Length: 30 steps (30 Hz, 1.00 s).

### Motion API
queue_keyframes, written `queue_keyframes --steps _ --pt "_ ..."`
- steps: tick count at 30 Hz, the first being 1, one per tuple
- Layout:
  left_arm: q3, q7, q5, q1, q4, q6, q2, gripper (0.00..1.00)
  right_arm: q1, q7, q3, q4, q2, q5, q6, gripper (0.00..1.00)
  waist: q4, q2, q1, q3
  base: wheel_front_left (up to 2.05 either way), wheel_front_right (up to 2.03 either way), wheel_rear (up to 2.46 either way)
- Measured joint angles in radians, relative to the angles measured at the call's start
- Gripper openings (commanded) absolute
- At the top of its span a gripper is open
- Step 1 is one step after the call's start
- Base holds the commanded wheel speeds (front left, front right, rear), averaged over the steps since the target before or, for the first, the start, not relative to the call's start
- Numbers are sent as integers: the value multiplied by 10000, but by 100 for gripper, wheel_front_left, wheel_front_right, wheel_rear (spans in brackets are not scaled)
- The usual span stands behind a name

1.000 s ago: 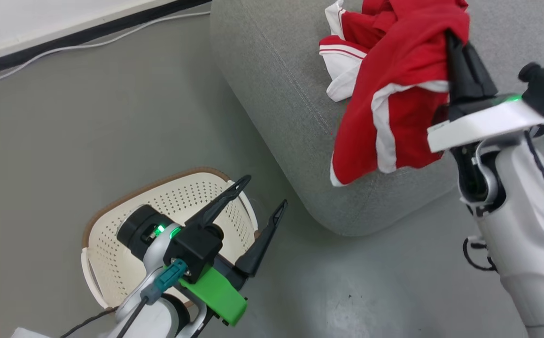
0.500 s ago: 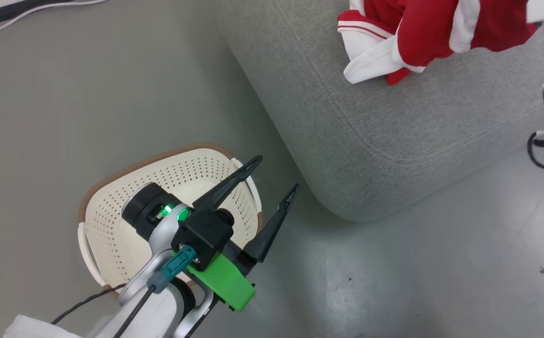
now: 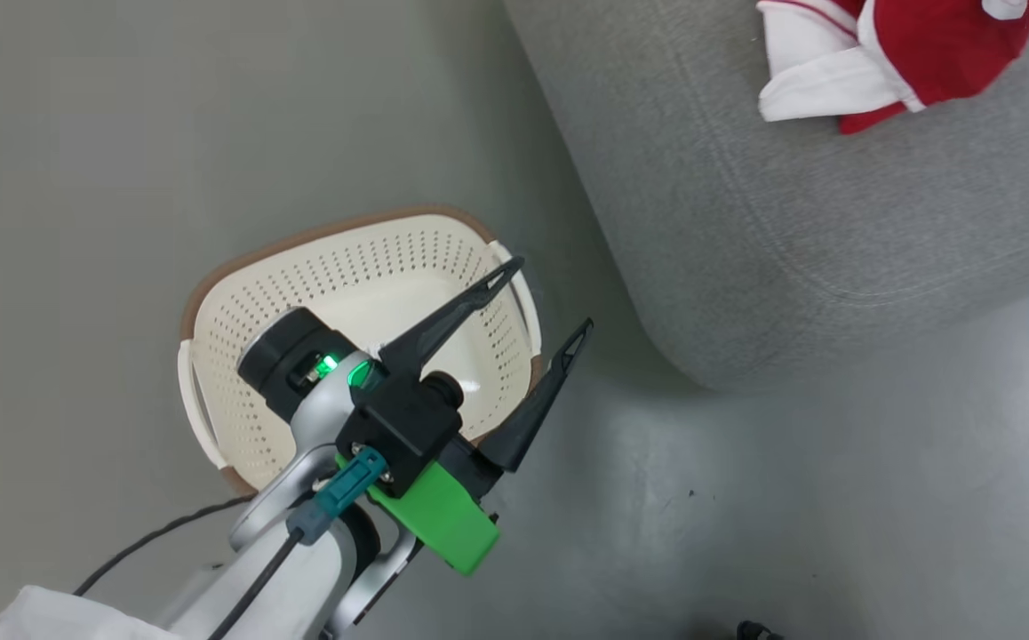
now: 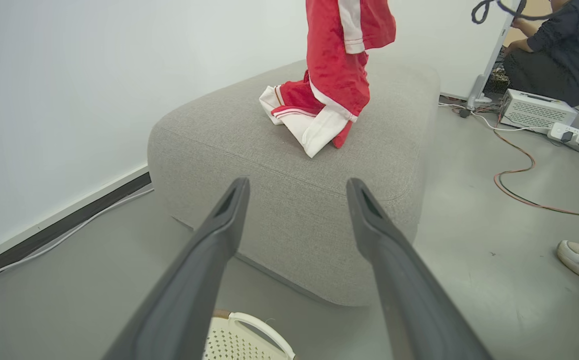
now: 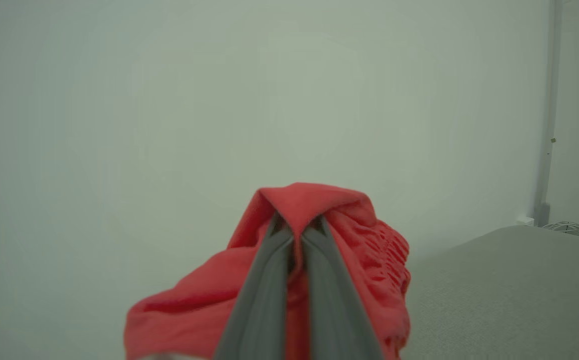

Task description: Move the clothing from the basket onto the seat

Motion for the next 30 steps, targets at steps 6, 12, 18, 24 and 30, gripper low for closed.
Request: queue_keyframes --steps 6,12,18,24,30 --pt "100 69 278 -239 -86 -4 77 100 -113 -2 -25 725 96 153 10 0 256 0 0 523 0 0 0" --pt "142 67 332 -482 -88 -42 148 100 -53 -27 -42 1799 209 169 2 0 452 0 1 1064 0 0 0" --pt "169 -27 332 -585 33 -67 176 100 213 -29 -90 2759 516 382 17 0 582 0 0 1335 0 0 0" --pt "180 -102 332 -656 121 -71 182 100 220 -31 -127 3266 585 523 77 0 601 0 0 1363 0 0 0" --pt "203 -322 318 -680 426 -73 186 100 216 -42 35 3638 673 474 301 100 590 0 0 1187 0 0 0"
